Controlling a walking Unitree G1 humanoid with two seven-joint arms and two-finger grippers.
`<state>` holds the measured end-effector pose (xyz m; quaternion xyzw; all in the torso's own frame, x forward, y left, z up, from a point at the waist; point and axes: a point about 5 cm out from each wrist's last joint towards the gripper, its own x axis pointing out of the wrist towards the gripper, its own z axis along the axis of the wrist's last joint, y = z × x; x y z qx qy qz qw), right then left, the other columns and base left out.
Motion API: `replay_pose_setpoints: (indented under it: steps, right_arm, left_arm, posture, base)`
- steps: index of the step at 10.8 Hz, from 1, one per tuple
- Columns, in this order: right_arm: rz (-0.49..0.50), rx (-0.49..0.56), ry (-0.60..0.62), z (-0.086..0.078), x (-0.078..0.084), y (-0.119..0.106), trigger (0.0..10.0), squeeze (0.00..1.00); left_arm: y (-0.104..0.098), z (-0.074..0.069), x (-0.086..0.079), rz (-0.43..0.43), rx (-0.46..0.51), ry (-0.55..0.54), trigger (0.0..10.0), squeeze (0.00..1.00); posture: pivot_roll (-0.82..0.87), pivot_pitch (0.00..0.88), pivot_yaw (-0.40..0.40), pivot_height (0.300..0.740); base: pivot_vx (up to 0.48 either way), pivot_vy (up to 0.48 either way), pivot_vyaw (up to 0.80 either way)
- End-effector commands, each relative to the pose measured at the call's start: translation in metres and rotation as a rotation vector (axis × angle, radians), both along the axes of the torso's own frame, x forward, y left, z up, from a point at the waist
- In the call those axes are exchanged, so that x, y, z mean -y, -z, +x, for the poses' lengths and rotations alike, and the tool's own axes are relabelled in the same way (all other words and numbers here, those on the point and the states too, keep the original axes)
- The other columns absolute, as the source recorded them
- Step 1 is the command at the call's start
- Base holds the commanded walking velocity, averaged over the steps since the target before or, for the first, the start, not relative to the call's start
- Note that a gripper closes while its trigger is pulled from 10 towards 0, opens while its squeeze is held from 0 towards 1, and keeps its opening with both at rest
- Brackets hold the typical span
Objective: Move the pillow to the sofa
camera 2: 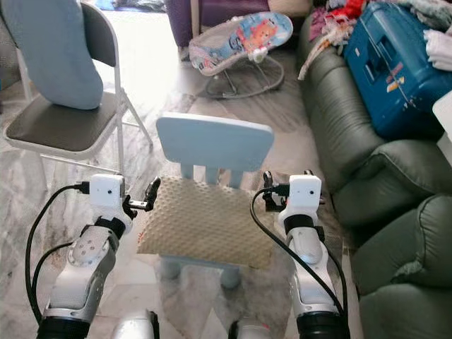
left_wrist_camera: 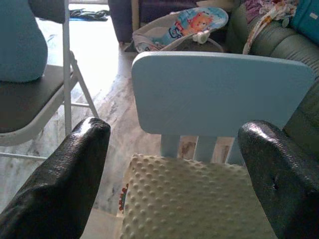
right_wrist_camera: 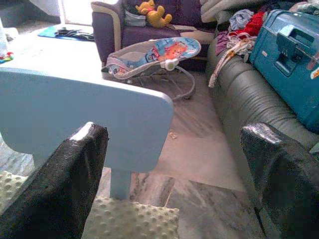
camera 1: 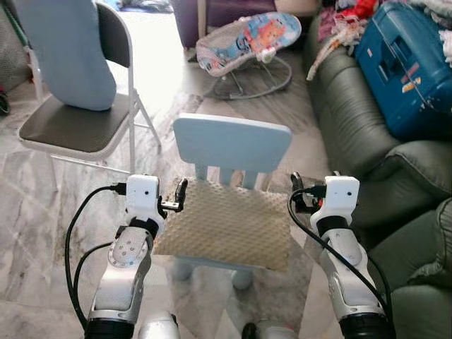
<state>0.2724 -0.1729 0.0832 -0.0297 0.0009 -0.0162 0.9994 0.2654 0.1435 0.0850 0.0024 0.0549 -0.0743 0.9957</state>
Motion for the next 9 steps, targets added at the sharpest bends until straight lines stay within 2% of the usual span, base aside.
replay_pose_setpoints:
  steps: [1,9]
  right_arm:
    - [-0.003,-0.014,-0.001,-0.0023,0.0009,0.0025,10.0,0.0]
    - [-0.007,-0.05,-0.001,-0.0122,0.0023,0.0101,10.0,0.0]
  left_arm:
    - [-0.0008,-0.0025,0.0014,0.001,-0.002,0.016,10.0,0.0]
    - [-0.0019,-0.0069,-0.0032,0.006,-0.014,0.027,10.0,0.0]
  posture:
    - [-0.02,0.149,-0.036,0.74]
    - [-0.01,0.181,-0.042,0.74]
  base:
    - [0.337,0.0,0.0]
    - [0.337,0.0,0.0]
